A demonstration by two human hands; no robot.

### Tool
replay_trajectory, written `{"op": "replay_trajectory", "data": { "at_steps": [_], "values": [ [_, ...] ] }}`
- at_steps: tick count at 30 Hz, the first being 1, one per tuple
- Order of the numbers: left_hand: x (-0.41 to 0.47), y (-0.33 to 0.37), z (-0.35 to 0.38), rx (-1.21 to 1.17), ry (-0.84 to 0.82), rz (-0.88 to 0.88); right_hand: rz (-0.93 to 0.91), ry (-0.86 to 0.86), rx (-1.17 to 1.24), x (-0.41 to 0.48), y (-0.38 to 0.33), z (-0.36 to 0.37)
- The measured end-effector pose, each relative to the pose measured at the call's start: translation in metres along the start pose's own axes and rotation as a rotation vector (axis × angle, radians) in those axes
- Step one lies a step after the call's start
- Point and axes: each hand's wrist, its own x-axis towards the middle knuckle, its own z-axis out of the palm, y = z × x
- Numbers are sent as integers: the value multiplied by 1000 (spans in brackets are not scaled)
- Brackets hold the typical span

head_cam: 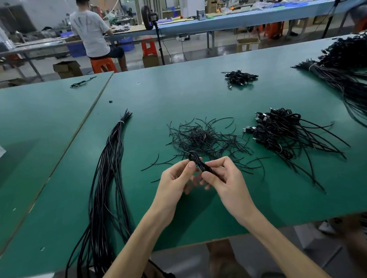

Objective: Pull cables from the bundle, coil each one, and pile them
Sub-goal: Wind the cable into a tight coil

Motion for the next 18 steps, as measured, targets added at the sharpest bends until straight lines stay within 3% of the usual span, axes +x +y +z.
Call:
{"op": "replay_trajectory", "data": {
  "at_steps": [18],
  "values": [
    [0, -10, -11, -208, 36, -42, 50, -126, -56, -2, 2, 1]
  ]
}}
